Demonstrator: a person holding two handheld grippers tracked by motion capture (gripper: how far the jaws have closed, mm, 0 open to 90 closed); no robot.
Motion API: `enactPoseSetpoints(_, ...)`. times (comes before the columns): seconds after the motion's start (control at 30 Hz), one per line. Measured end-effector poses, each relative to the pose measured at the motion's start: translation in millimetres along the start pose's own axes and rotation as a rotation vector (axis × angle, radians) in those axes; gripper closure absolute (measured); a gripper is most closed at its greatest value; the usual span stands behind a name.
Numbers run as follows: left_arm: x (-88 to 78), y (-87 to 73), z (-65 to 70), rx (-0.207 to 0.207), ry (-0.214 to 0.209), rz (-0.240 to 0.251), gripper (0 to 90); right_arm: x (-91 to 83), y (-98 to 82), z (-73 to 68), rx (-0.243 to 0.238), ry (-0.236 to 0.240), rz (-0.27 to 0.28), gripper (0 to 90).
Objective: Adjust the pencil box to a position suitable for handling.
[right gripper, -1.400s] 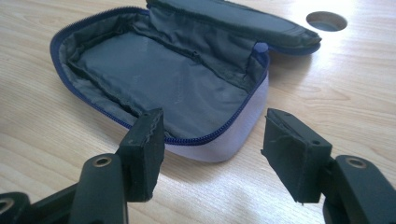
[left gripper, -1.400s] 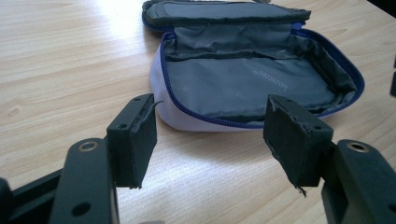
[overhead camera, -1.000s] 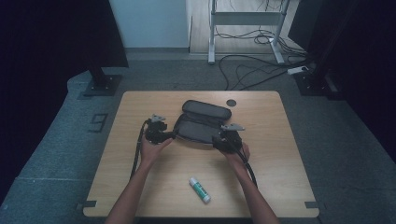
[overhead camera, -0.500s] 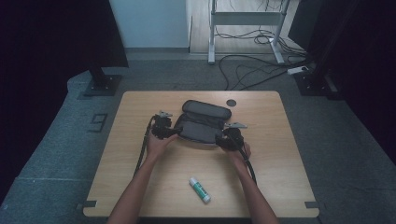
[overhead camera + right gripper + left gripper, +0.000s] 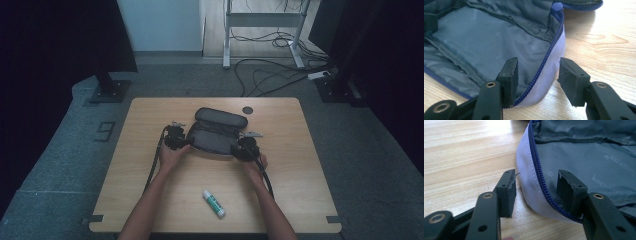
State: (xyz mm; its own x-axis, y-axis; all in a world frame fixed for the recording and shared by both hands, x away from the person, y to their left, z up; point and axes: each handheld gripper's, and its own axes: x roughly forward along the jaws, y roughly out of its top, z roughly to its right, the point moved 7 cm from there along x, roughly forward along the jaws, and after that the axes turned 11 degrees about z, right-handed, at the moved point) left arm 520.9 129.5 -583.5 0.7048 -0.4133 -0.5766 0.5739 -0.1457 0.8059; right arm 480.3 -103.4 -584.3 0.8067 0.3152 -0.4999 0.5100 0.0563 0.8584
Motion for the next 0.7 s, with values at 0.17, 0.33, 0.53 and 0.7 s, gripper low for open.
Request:
enactPoseSetpoints(0.17,2.4,-3.1,0.3,-0.025,-0.024,-0.011,58.2,3.9,-4.8,-0.2,0.001,-0.008,-0.023,54.0)
enactPoseSetpoints(0.33,2.5,-3.7,0.0,-0.024,-0.020,-0.013,65.0,3.9,-4.3,1.8,-0.004,-0.028,-0.022,64.2)
enactPoseSetpoints(0.53,1.7,-3.8,-1.9,-0.024,-0.024,-0.012,74.2,2.6,-3.1,3.8,-0.001,-0.042,-0.018,78.2)
enactPoseSetpoints(0.7,0.9,-3.2,-2.5,-0.014,-0.020,-0.012,79.4,1.0,-1.5,4.5,-0.003,-0.043,-0.009,84.0)
